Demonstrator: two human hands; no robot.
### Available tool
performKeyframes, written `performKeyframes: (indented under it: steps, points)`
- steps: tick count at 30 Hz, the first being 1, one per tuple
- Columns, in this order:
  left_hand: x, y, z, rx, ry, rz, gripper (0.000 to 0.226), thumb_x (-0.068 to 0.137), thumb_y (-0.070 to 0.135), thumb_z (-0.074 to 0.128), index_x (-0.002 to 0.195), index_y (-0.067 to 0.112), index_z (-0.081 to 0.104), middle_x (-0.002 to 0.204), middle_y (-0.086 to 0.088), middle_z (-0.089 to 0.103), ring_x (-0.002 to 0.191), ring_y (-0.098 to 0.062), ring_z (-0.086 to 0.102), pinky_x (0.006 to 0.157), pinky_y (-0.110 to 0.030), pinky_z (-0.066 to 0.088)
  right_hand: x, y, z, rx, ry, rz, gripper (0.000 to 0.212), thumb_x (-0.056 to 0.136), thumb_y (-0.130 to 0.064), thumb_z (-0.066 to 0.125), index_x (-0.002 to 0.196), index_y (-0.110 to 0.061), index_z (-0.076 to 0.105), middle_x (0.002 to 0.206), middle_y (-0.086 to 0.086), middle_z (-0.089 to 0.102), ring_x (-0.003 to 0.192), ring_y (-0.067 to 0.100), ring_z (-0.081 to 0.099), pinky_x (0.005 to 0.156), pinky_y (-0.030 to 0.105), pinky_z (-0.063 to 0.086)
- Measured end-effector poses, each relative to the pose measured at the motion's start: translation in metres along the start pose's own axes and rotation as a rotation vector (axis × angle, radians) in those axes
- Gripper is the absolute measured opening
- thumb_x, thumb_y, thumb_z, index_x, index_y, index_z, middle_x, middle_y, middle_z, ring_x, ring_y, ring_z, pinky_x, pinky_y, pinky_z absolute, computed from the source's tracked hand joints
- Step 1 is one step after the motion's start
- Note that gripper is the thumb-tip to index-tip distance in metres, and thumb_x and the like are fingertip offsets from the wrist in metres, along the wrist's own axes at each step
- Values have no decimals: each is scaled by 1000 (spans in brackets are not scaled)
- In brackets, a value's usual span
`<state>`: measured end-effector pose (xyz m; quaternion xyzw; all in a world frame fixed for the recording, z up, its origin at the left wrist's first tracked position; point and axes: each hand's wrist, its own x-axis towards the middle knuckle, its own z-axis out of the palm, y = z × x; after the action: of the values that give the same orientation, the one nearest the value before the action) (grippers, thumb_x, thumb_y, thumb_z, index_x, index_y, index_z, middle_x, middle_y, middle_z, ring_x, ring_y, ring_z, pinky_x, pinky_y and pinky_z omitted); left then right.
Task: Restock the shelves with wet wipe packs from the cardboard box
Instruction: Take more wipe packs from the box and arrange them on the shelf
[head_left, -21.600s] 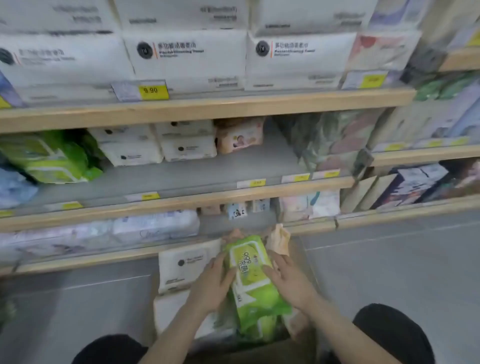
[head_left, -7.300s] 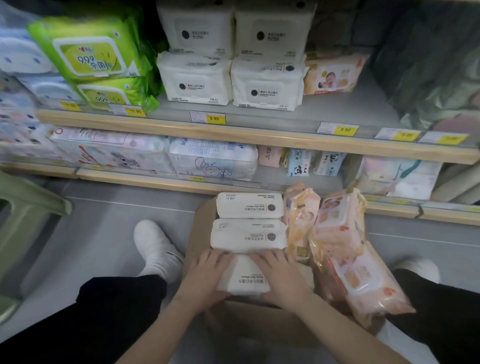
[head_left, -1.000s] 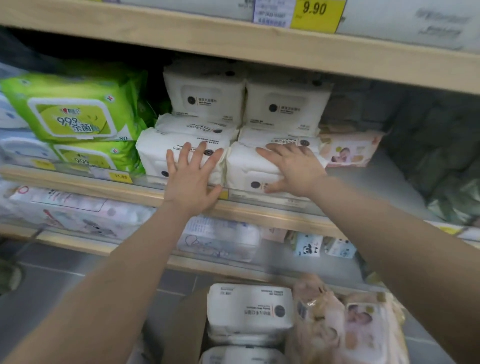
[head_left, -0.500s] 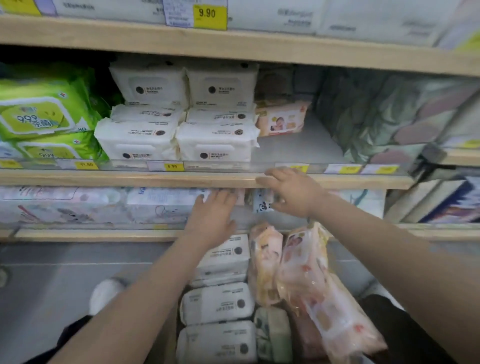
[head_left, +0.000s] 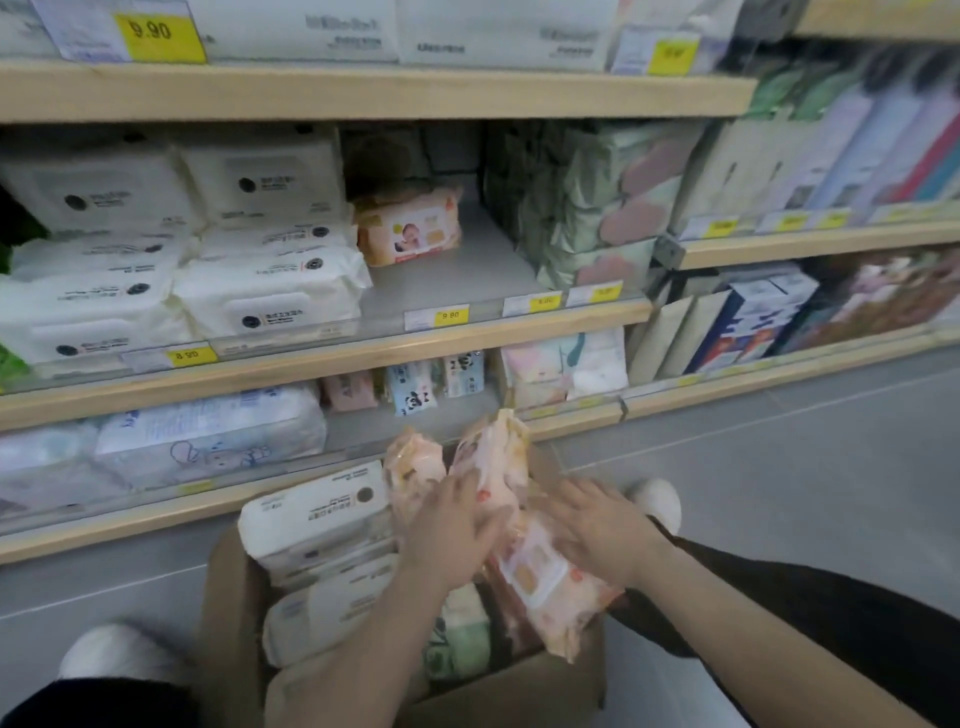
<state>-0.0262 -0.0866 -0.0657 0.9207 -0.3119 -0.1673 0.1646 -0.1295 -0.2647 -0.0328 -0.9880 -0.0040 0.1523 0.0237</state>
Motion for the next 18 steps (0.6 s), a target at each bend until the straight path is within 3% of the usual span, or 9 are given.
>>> performKeyframes:
  steps: [4, 8, 12, 16, 18]
  points:
    - [15, 7, 5, -266, -47, -185, 69, 85, 68, 38, 143, 44, 11, 138, -15, 31, 110, -30, 55, 95, -39, 41, -6, 5, 32, 127, -41, 29, 44, 101, -37, 28, 145, -39, 29, 150, -3, 32, 134, 21, 34, 110, 37, 29]
    - [24, 16, 6, -377, -45, -273, 71, 83, 59, 51, 141, 51, 11, 135, -14, 30, 95, -26, 54, 78, -30, 42, -4, 12, 42, 265, -8, 16, 47, 98, -44, 22, 142, -35, 36, 145, -5, 40, 128, 20, 42, 107, 36, 35]
    - [19, 16, -1, -552, -31, -309, 69, 83, 39, 57, 141, 48, 20, 135, -12, 32, 92, -19, 47, 58, -21, 36, 2, 9, 36, 803, 80, 241, 44, 98, -46, 39, 136, -25, 48, 130, -6, 56, 119, 15, 53, 105, 32, 39]
    - [-3, 16, -11, -672, 0, -214, 62, 86, 24, 58, 140, 37, 29, 125, -2, 37, 97, -13, 44, 70, -23, 40, 24, -7, 21, 1255, 37, 411, 72, 77, -74, 48, 131, -26, 54, 126, -10, 58, 115, 14, 57, 105, 35, 40]
    - [-14, 17, -14, -682, 27, -198, 63, 84, 25, 61, 137, 41, 31, 119, 1, 38, 100, -13, 48, 78, -26, 46, 32, -19, 13, 1411, 45, 404, 68, 73, -71, 56, 123, -26, 61, 116, -6, 68, 105, 13, 64, 103, 38, 44]
